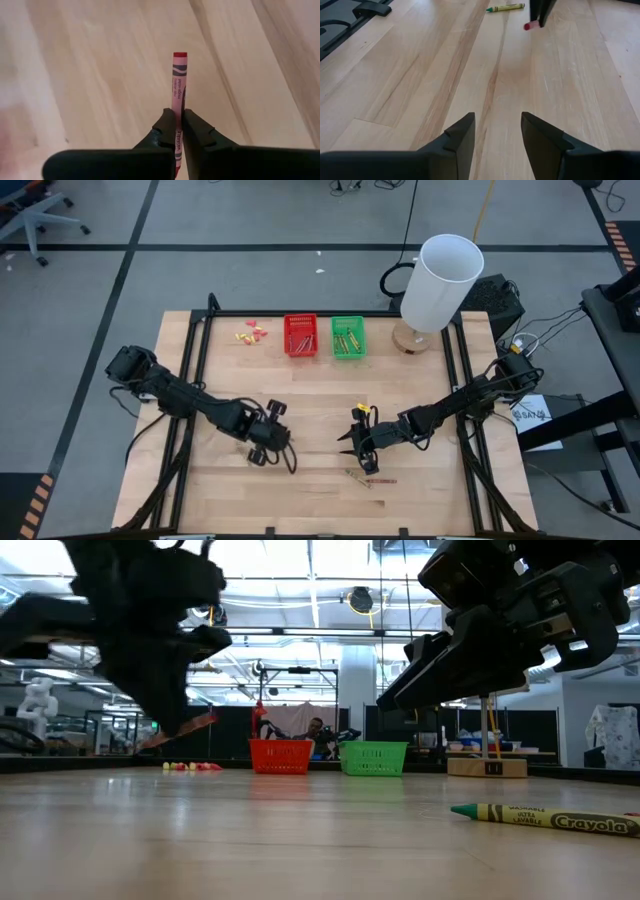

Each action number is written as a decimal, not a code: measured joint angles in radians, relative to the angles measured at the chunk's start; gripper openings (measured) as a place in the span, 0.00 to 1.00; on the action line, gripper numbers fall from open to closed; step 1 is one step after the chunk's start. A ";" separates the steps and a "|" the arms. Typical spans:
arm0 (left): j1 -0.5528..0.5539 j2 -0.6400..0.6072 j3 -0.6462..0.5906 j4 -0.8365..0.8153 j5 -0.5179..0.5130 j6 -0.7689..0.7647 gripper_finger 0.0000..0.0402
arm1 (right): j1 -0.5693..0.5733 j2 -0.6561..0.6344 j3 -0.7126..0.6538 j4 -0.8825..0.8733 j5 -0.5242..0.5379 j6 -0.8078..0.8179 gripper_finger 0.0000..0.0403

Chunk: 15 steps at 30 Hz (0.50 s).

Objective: Sort crayons
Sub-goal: Put the red crayon into the red bin

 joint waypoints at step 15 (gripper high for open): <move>0.102 -0.187 0.001 0.371 -0.010 0.005 0.02 | 0.000 0.000 0.000 0.000 0.000 0.003 0.36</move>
